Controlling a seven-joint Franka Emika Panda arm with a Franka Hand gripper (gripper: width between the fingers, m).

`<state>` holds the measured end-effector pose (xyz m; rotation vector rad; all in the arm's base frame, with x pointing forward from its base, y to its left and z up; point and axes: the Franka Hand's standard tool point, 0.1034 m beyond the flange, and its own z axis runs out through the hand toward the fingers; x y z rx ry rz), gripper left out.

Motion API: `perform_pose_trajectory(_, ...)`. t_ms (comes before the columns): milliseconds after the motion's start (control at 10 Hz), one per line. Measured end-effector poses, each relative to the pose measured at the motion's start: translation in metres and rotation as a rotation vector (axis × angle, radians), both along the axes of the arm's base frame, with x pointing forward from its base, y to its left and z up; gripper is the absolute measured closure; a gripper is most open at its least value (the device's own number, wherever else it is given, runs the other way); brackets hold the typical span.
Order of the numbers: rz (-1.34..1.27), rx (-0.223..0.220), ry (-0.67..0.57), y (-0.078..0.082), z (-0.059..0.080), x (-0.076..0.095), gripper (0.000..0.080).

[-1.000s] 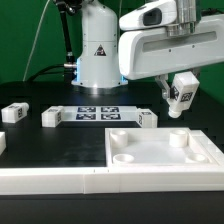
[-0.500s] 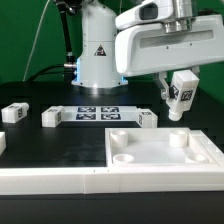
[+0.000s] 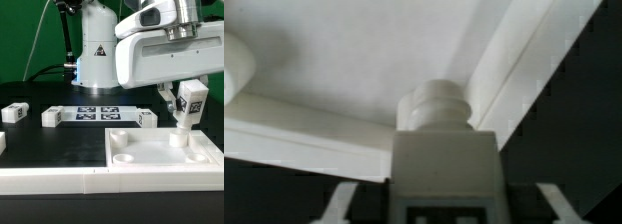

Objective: Assemble one leg

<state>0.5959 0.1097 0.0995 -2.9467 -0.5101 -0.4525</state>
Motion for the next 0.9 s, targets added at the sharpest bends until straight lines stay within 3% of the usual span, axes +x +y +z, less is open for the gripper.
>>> perform_pose_trajectory(200, 0.0, -0.002, -0.024, -0.002, 0.0, 0.001, 0.0509)
perform_pose_trajectory(300, -0.004, -0.008, -0.104, -0.007, 0.002, 0.006, 0.0509)
perform_pose_trajectory(500, -0.004, -0.009, -0.097, -0.008, 0.001, 0.003, 0.0509)
perform_pose_trajectory(900, -0.019, 0.005, -0.113, -0.009, -0.004, 0.029, 0.0509)
